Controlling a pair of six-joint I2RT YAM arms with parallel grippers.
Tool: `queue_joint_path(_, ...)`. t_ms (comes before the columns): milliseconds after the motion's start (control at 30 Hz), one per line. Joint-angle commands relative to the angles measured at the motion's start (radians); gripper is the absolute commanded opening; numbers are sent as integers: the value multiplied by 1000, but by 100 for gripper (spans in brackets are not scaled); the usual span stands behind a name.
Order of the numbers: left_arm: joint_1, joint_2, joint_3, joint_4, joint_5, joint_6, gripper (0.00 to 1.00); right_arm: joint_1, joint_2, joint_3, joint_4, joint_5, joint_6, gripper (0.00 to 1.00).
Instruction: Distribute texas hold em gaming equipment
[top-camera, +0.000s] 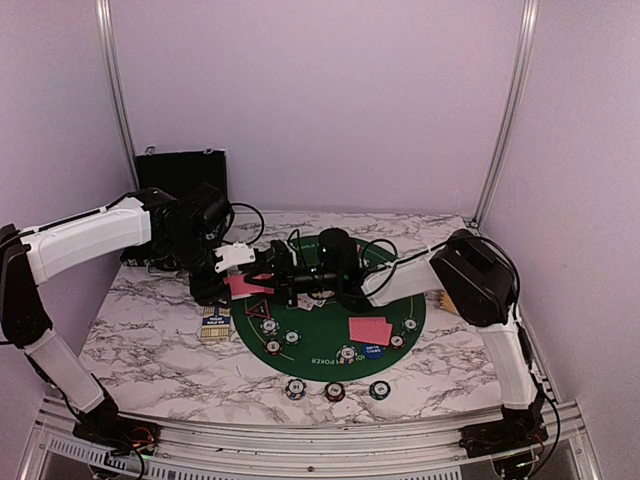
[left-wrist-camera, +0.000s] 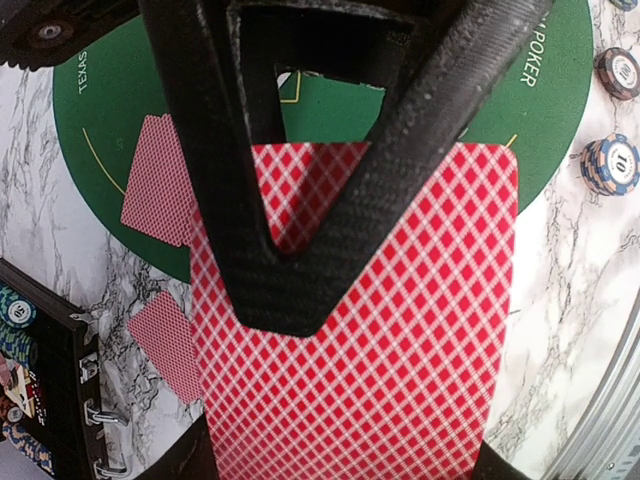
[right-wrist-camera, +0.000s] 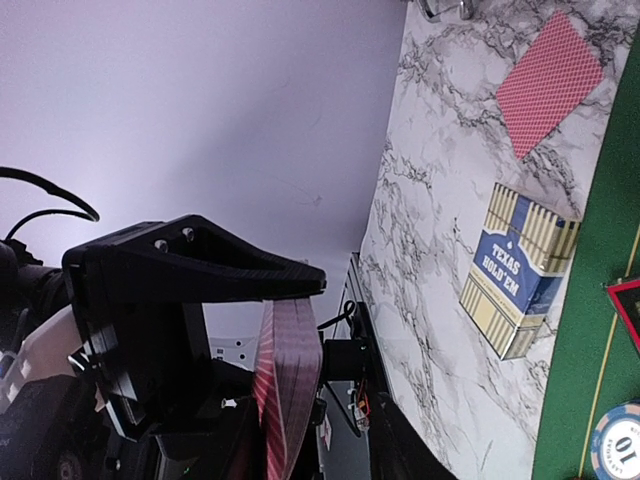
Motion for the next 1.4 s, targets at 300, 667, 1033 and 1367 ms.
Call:
queue_joint_path(300, 3, -13, 1, 5, -5, 3, 0, -20, -88, -56, 15, -19, 0, 16)
queue_joint_path(667, 4, -15, -11, 9, -23, 9, 0, -45, -126, -137, 149, -24, 103, 1)
queue_joint_path(1033, 5, -19, -12, 11, -35, 13, 0, -104, -227, -206, 33, -46, 13, 0)
queue_joint_path(1367, 6, -25, -24, 11, -40, 13, 0, -220, -355, -120, -608, 32, -448, 0)
